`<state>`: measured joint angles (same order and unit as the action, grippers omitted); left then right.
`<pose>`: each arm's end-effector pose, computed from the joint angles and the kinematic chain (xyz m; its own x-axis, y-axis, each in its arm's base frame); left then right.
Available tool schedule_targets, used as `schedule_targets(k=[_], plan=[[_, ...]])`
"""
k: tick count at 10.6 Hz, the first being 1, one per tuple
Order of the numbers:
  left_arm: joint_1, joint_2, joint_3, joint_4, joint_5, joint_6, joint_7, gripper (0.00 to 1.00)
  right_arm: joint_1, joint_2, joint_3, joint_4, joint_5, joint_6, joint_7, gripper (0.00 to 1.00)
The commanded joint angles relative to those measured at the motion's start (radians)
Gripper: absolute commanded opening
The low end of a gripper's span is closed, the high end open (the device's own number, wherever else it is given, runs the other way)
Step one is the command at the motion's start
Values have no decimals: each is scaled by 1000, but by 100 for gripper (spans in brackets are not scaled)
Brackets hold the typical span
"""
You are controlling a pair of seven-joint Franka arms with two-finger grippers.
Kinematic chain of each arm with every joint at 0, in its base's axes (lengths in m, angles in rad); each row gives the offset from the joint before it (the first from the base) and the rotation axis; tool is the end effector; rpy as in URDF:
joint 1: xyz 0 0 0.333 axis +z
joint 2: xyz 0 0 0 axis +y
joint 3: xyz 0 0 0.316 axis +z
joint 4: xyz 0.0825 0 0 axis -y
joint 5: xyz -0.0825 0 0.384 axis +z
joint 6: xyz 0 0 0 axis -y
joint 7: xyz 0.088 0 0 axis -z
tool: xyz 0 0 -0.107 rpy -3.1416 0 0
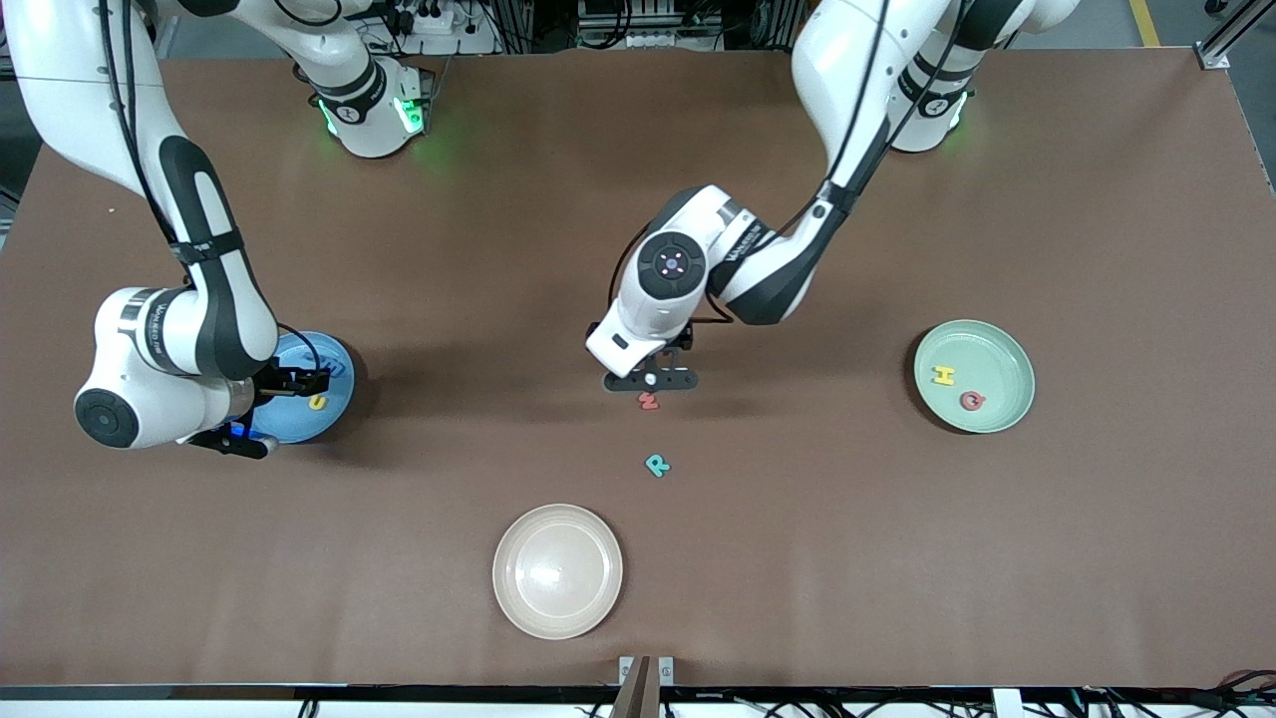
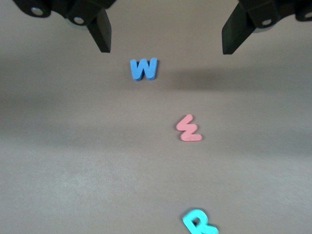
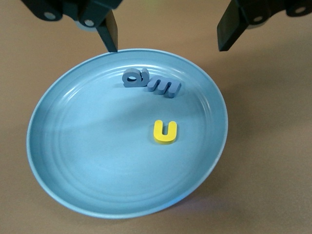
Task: Sort upper and lower case letters into plates
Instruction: 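Release the blue m onto the blue plate while the left gripper reaches, then lower the left gripper onto the blue M and close on it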
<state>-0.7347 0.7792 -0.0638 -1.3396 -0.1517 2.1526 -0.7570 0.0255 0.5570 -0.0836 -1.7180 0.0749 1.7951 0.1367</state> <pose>0.5220 -0.5294 0.2678 0.9936 0.0515 -0.1003 0.0656 -0.9875 0.1436 0.6116 -0.0257 0.2373 0.8637 -0.2122 -0.4571 -0.2134 -0.9757 0.0497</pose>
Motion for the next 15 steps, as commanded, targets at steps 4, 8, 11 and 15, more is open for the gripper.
schedule_targets(k=[4, 8, 11, 15], plan=[[-86, 117, 52, 25, -51, 118, -137, 100, 2, 0, 4, 5, -3, -7, 7, 91], [-133, 144, 79, 28, -106, 98, -173, 100, 2, -2, 4, 5, -3, -7, 7, 91], [-167, 187, 146, 91, -101, 12, -170, 100, 4, -2, 4, 5, -1, -10, 7, 91], [-189, 189, 168, 114, -103, 6, -162, 100, 14, -3, 5, 5, 0, -8, 14, 91]])
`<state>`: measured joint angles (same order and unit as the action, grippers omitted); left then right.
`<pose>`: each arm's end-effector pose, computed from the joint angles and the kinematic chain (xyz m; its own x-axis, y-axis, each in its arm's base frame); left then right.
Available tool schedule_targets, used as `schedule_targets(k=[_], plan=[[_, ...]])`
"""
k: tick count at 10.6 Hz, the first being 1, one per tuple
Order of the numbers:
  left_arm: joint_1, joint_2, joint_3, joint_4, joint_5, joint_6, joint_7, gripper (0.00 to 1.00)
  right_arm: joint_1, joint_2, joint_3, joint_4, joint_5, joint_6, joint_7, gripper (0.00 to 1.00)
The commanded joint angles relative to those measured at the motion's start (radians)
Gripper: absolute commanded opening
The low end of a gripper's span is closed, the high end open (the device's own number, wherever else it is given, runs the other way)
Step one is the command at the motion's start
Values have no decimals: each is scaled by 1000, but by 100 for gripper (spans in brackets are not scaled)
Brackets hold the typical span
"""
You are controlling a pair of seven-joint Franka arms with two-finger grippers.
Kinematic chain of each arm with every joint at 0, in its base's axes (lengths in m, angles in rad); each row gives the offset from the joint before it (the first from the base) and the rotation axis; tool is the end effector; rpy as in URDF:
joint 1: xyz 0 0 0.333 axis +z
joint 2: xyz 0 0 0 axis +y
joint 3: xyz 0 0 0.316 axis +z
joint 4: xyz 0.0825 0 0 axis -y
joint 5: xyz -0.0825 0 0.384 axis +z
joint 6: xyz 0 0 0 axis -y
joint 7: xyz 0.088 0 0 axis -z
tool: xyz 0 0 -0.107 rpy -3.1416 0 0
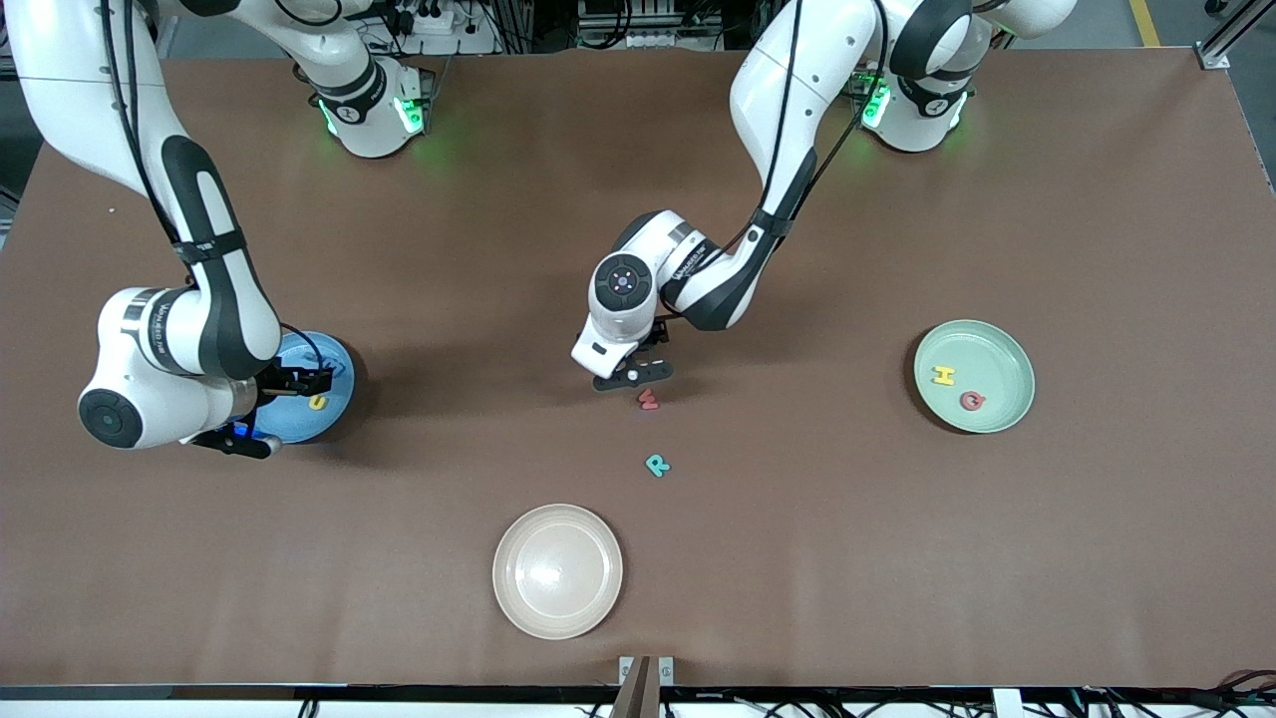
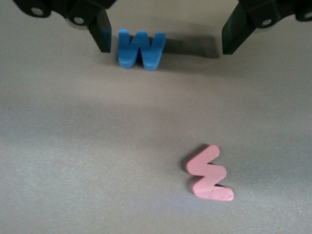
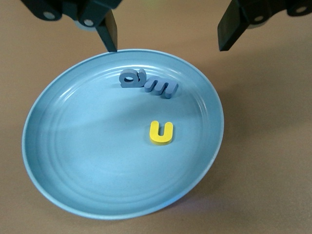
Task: Sort upper and lower case letters into plates
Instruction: 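Lower the left gripper onto the blue M and close on it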
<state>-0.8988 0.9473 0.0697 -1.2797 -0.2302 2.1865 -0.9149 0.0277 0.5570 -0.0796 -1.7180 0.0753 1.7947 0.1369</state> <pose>0.4868 -0.5622 0.1725 0.9738 0.1892 -0.1263 0.1958 -0.9797 0.0418 0.6117 -0.0221 0.2372 0.8646 -0.2067 -0.4580 -0.2084 -0.9769 0.0475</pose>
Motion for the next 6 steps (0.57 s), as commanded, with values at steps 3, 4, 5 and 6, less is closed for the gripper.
schedule_targets(k=[3, 4, 5, 6], plan=[[-43, 37, 42, 59, -28, -28, -1, 100, 35, -3, 3, 5, 3, -9, 73, 91], [-57, 48, 60, 71, -29, -28, 2, 100, 66, -3, 3, 5, 1, -9, 116, 91], [-60, 62, 62, 89, -32, -28, 4, 100, 72, -5, 3, 5, 3, -9, 134, 91], [-60, 65, 62, 91, -32, -28, 4, 100, 70, -5, 4, 6, 4, -9, 138, 91]])
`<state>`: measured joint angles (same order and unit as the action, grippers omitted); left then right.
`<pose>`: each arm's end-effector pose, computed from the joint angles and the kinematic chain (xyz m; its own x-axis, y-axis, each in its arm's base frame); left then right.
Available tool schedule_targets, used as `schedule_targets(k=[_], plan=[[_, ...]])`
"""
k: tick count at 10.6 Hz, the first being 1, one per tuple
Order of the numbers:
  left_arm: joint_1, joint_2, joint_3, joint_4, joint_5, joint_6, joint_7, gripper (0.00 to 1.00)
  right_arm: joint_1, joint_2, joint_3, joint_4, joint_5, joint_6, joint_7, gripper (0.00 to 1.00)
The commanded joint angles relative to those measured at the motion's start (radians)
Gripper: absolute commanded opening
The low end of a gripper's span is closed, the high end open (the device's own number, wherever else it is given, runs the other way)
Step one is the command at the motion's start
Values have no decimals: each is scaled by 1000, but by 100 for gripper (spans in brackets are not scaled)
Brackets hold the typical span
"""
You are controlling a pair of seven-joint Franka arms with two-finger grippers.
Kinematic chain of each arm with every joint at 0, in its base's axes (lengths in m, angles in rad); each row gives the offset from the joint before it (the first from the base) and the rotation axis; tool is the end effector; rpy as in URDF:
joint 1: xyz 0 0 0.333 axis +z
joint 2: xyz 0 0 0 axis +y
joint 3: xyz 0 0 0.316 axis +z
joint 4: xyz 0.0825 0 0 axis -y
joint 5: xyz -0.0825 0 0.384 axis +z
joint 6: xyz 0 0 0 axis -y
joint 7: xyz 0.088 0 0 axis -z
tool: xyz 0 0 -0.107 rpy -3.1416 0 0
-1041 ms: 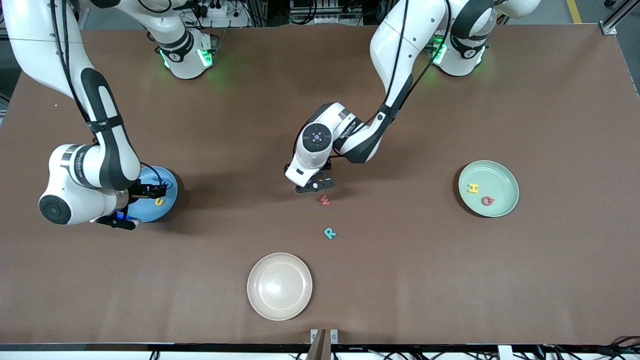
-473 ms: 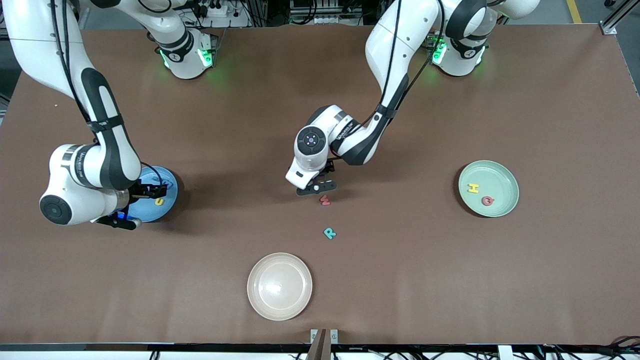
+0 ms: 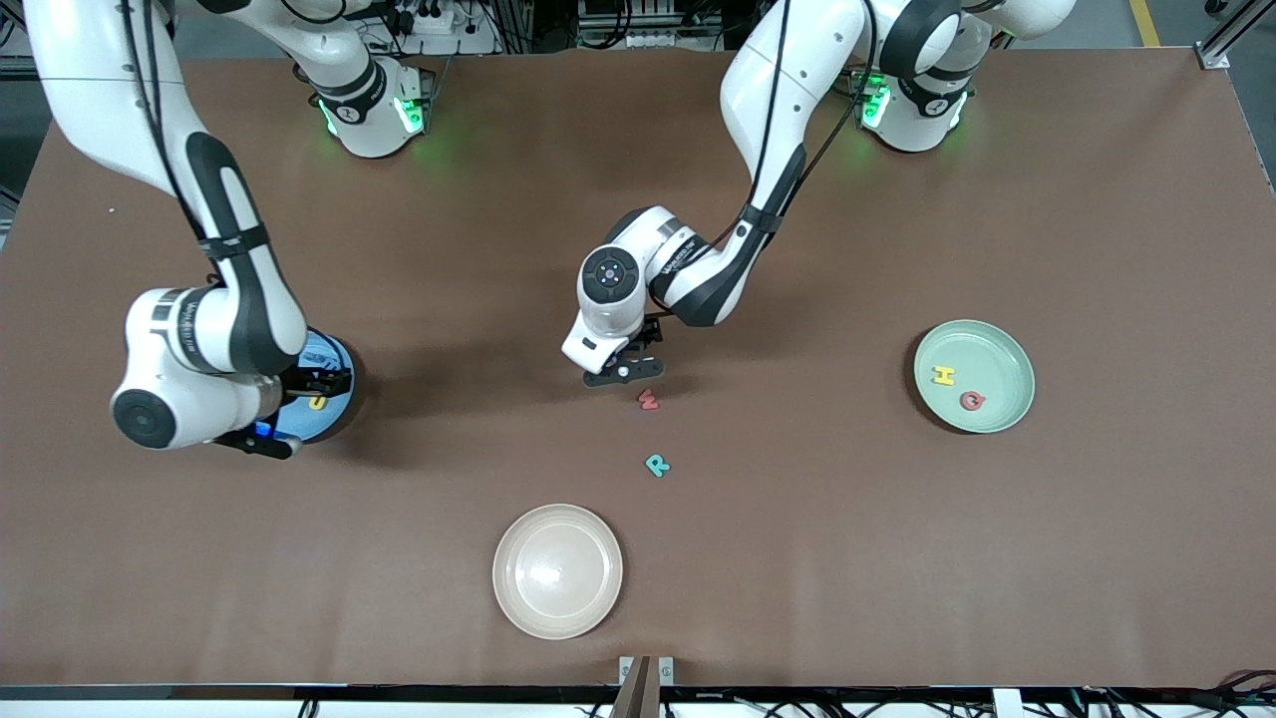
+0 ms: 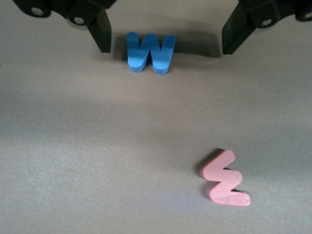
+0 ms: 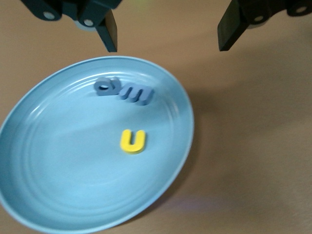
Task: Sort upper and lower case letters into plates
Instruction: 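Lower the left gripper onto the blue M and close on it, then carry the M to the green plate while the right gripper reaches pink m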
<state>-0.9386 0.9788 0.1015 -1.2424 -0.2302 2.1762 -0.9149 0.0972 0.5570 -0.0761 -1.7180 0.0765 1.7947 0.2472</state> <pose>0.4797 -0.5739 0.1656 0.9804 0.1666 -0.1053 0.1702 -0.9851 0.0262 0.6116 0.0226 0.2371 0.8566 -0.2510 -0.4508 -0.2336 -0.9677 0.0950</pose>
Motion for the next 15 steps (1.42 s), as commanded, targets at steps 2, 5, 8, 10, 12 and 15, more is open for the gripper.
schedule_targets(k=[2, 5, 8, 10, 12, 15], plan=[[-22, 32, 32, 54, -31, -18, 5, 100, 24, -6, -1, 6, 57, -12, 50, 91], [-20, 34, 33, 54, -31, -18, 34, 83, 29, -6, -1, 6, 57, -11, 72, 91], [-20, 35, 33, 54, -31, -18, 36, 71, 36, -6, -1, 6, 57, -9, 73, 91], [-20, 34, 32, 50, -32, -24, 36, 59, 35, -6, -1, 6, 57, -9, 73, 91], [-19, 32, 30, 50, -32, -36, 37, 57, 36, -6, -1, 5, 57, -9, 73, 91], [-17, 40, 27, 52, -32, -35, 37, 49, 35, -6, 1, 6, 60, -9, 76, 92]])
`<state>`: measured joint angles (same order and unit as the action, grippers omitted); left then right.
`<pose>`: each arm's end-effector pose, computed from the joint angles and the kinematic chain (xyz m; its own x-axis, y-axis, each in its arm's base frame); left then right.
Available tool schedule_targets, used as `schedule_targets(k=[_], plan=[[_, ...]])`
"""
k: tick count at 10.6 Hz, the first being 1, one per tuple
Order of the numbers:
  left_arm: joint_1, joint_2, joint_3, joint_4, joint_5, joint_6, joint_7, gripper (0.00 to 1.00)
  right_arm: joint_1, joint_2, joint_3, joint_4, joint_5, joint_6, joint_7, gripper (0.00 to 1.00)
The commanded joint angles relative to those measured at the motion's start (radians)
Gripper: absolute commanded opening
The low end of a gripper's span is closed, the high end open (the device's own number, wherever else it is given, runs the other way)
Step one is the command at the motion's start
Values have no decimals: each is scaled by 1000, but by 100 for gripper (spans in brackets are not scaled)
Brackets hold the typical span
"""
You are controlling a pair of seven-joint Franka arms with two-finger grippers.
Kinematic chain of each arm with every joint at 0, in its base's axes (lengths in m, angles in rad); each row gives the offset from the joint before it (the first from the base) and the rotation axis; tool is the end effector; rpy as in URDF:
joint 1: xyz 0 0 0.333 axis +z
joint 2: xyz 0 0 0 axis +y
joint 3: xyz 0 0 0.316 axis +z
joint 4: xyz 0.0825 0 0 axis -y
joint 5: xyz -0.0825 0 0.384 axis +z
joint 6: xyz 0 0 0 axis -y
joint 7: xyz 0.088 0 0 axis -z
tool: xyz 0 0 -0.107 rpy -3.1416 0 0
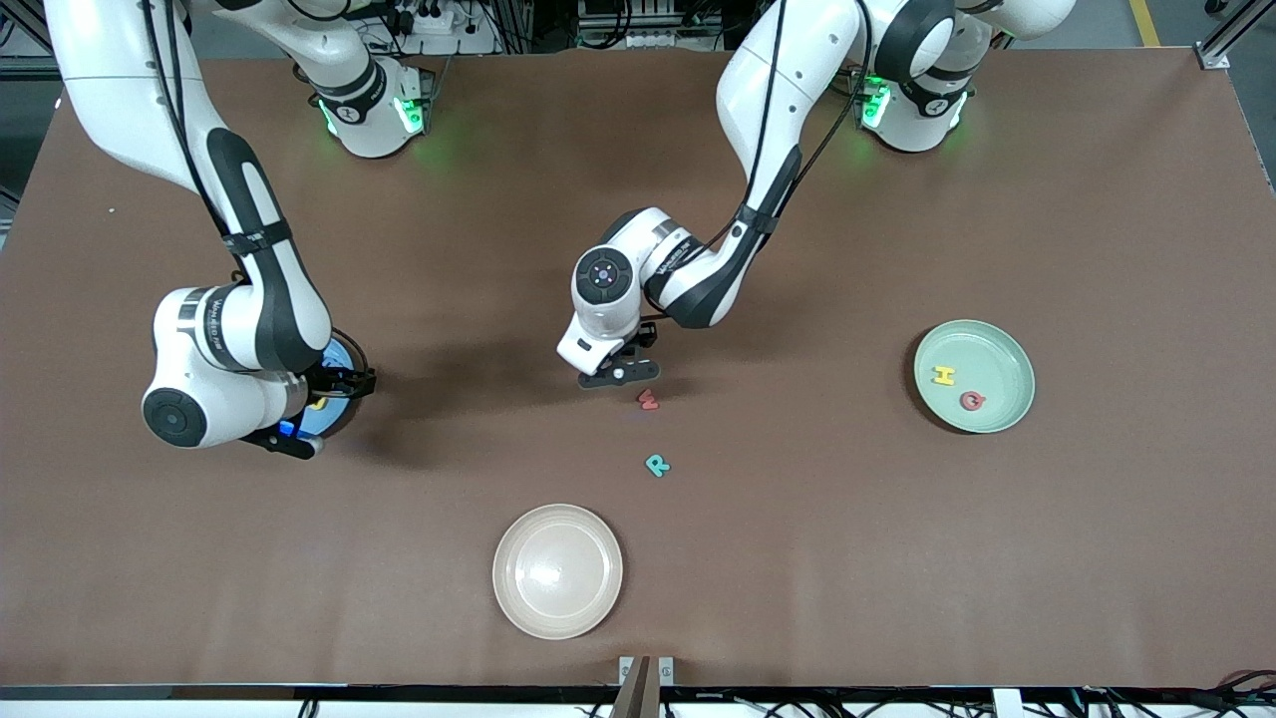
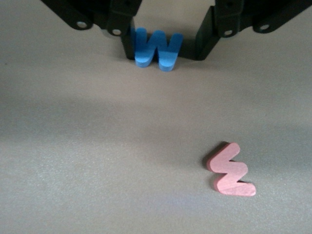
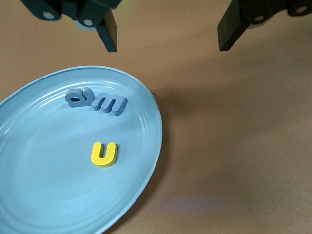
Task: Sort upper and lower case letters into plates
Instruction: 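Carry the M to the green plate while the right gripper reaches pink m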
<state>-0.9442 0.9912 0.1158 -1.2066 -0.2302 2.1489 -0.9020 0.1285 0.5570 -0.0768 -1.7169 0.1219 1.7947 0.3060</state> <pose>0.4841 -0.5765 0.1704 0.9835 0.1513 -0.0988 0.1540 -0.9879 0.0205 0.6110 0.0452 0.2377 0.8421 -0.2908 -0.4541 -0.2822 -0.9553 0.0884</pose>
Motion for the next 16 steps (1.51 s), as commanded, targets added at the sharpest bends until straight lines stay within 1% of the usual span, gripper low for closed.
schedule_targets(k=[1, 2, 3, 4, 6, 7, 9, 11, 13, 14, 15, 16], plan=[[-11, 27, 13, 16, -32, -6, 26, 39, 5, -8, 2, 5, 15, -9, 33, 92], [-11, 27, 13, 16, -32, -7, 26, 29, 11, -8, 2, 7, 15, -8, 51, 92], [-11, 29, 13, 16, -32, -7, 26, 22, 37, -11, 0, 10, 12, -8, 94, 92], [-11, 29, 13, 16, -32, -7, 26, 20, 43, -11, 2, 26, 13, -12, 132, 92], [-12, 29, 13, 16, -32, -7, 28, 0, 81, -8, 3, 51, 15, -12, 211, 92], [-11, 23, 16, 16, -32, -29, 31, 0, 92, -5, 15, 60, 33, -12, 263, 92], [-2, 7, 22, 16, -32, -104, 61, 0, 120, 0, 19, 74, 67, -8, 315, 92], [24, -38, 42, 16, -32, -206, 92, 0, 135, 11, 19, 86, 100, -5, 341, 92], [71, -95, 45, 12, -21, -274, 94, 0, 157, 21, 19, 108, 107, -3, 382, 92], [115, -127, 44, 10, -23, -314, 110, 0, 184, 40, 20, 146, 148, -1, 465, 92], [145, -172, 51, 9, -23, -352, 148, 0, 244, 75, 20, 202, 160, -3, 545, 92], [168, -213, 53, -4, -20, -369, 172, 0, 265, 104, 22, 250, 174, 0, 621, 92]])
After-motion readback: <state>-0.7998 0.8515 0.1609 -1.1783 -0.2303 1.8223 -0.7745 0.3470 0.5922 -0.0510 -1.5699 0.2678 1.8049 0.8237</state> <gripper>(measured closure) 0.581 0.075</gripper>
